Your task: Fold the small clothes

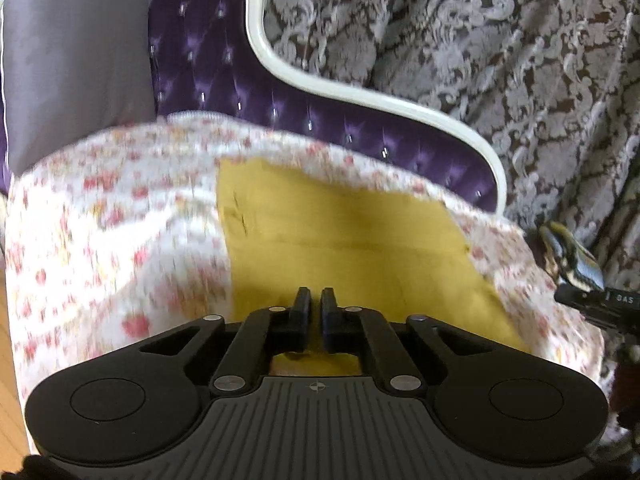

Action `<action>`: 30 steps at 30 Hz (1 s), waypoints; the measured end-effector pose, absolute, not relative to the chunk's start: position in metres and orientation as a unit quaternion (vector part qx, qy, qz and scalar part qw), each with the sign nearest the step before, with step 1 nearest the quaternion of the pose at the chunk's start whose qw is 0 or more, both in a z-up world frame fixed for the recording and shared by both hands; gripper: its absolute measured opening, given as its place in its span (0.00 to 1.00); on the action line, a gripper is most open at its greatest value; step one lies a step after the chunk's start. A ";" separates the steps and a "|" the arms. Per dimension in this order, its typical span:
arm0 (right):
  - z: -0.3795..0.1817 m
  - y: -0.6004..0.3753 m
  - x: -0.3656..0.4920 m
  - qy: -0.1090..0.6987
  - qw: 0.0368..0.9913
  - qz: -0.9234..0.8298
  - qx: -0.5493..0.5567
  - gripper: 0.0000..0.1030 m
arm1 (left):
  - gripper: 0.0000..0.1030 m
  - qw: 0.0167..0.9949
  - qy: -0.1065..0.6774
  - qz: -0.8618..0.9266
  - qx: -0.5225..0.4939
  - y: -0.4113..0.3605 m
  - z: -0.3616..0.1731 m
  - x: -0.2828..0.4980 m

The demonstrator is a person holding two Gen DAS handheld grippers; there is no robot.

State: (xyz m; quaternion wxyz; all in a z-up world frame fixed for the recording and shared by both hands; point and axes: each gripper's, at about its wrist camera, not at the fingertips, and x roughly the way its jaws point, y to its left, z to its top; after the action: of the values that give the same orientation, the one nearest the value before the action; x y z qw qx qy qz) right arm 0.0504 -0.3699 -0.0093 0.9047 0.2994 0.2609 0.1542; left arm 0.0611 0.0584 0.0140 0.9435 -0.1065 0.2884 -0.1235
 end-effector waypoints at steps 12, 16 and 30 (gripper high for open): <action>-0.071 -0.378 0.013 0.371 0.860 0.127 0.326 0.83 | 0.26 0.912 0.369 -0.140 -0.111 0.068 -0.023 0.063; -0.086 -0.386 0.002 0.379 0.836 0.120 0.379 0.85 | 0.32 0.905 0.389 -0.128 -0.114 0.074 -0.034 0.053; -0.065 -0.372 -0.001 0.388 0.857 0.117 0.318 0.14 | 0.61 0.900 0.412 -0.126 -0.071 0.061 -0.047 0.026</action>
State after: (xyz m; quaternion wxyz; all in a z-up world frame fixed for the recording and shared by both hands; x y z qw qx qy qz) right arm -0.0014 -0.3717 -0.0647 0.8573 0.3176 0.3880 0.1171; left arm 0.0258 0.0614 -0.0475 0.8997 -0.0712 0.4120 -0.1257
